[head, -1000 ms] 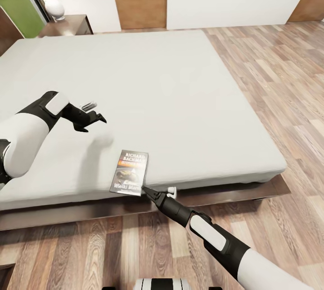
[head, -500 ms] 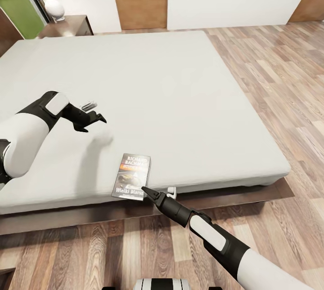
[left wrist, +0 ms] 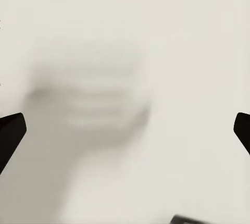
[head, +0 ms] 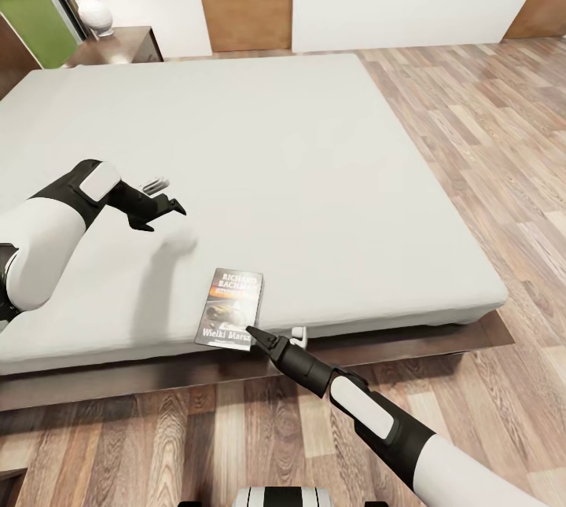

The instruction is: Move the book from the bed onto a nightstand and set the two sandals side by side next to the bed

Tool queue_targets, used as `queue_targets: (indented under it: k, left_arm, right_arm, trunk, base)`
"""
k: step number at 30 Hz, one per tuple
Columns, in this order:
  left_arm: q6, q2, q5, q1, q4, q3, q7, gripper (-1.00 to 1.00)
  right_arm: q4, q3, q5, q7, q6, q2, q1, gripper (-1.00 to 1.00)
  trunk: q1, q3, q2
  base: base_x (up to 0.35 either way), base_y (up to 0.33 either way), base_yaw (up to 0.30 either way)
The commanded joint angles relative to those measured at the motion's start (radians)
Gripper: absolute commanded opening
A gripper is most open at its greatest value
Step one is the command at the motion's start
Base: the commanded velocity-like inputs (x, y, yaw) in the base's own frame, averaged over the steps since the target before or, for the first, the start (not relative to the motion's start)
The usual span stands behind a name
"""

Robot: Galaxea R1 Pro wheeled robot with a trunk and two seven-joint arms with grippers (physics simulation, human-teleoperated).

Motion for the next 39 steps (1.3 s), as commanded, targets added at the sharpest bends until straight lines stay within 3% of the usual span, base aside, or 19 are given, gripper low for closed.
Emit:
queue_targets:
  k: [1,39]
  left_arm:
    - [0.004,0.001,0.011,0.000,-0.002,-0.008,0.007,1.00]
    - [0.005,0.012,0.012,0.000,0.000,-0.008,0.007,1.00]
  right_arm:
    - [0.000,0.003,-0.011,0.001,0.004,0.000,-0.001,1.00]
    - [0.000,0.004,-0.011,-0.002,0.004,0.004,-0.001,1.00]
  trunk:
    - [0.000,-0.001,0.000]
    - [0.000,-0.001,0.000]
  base:
    - [-0.018,0.006,0.000]
    - [-0.020,0.016,0.000]
